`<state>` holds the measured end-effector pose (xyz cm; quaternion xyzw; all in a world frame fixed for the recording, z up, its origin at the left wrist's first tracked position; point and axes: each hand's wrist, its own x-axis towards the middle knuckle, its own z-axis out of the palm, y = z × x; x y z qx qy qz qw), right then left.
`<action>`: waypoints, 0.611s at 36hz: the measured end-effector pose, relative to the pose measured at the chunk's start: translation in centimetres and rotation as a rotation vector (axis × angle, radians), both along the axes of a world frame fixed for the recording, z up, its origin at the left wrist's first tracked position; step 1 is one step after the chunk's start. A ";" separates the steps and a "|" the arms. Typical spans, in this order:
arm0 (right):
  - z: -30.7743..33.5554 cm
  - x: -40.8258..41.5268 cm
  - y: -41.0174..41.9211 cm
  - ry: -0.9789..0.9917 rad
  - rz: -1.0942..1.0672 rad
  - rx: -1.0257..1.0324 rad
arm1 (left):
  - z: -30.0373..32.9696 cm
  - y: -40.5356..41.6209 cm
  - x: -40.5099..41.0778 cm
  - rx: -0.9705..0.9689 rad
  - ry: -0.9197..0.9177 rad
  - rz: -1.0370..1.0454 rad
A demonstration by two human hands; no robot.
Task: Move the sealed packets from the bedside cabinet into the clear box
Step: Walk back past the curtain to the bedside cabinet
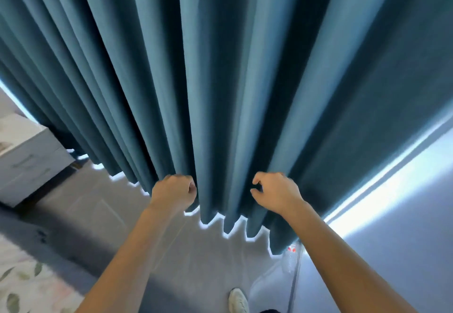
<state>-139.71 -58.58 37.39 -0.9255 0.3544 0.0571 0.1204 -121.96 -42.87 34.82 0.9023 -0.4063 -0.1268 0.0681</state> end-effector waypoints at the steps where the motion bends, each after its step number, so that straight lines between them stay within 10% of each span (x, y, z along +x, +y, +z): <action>1: -0.1 1.7 -0.8 0.010 0.046 0.005 | -0.2 -0.5 1.0 0.013 0.010 0.030; 22: -4.1 41.0 4.0 0.033 0.803 0.051 | -3.6 12.1 23.2 0.153 0.130 0.593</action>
